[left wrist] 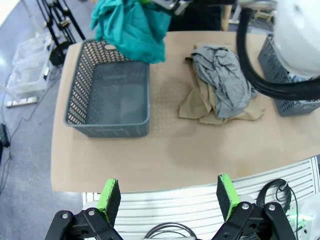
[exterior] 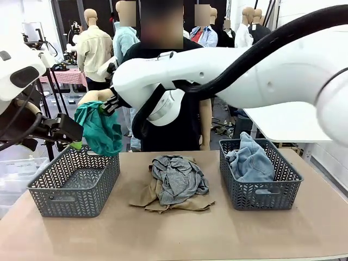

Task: Sort the tops and bottoms.
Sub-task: Sort the clothes according to human instructions.

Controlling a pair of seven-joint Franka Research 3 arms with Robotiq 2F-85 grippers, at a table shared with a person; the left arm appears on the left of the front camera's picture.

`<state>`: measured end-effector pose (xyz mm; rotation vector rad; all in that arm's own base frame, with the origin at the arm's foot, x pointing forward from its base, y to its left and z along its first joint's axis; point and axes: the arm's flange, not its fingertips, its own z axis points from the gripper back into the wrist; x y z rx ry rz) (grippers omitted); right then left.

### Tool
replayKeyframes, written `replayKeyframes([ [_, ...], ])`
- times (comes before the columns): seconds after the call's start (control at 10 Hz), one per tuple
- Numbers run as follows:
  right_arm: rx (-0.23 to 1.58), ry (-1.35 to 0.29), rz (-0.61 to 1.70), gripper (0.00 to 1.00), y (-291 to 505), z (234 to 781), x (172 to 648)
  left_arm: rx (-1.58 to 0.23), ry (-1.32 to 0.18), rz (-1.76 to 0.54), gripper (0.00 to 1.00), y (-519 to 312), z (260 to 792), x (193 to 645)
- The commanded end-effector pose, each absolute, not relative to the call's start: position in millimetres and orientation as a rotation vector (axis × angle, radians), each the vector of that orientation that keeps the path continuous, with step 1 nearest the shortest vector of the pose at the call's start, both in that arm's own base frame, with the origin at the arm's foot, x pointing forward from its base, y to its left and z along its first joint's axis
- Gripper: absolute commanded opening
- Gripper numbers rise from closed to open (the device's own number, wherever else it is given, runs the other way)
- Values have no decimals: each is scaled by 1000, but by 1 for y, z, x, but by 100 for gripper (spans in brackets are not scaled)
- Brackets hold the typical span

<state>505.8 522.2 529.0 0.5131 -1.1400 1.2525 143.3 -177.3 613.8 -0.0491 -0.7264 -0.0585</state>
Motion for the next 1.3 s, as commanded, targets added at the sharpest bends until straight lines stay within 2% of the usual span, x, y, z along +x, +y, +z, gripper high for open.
replayKeyframes([
  [0.0,583,-1126,1319,0,556,519,535,-58,-716,-78,100,-175,616,142],
  [0.5,709,-1013,1421,0,617,470,553,-58,-716,-78,100,-175,616,142],
  [1.0,770,-820,1413,0,632,419,557,-58,-716,-78,100,-175,616,142],
  [1.1,756,-817,1393,11,632,416,559,-58,-716,-78,100,-175,616,142],
  [1.2,722,-820,1382,31,629,416,562,-58,-716,-78,100,-175,616,142],
])
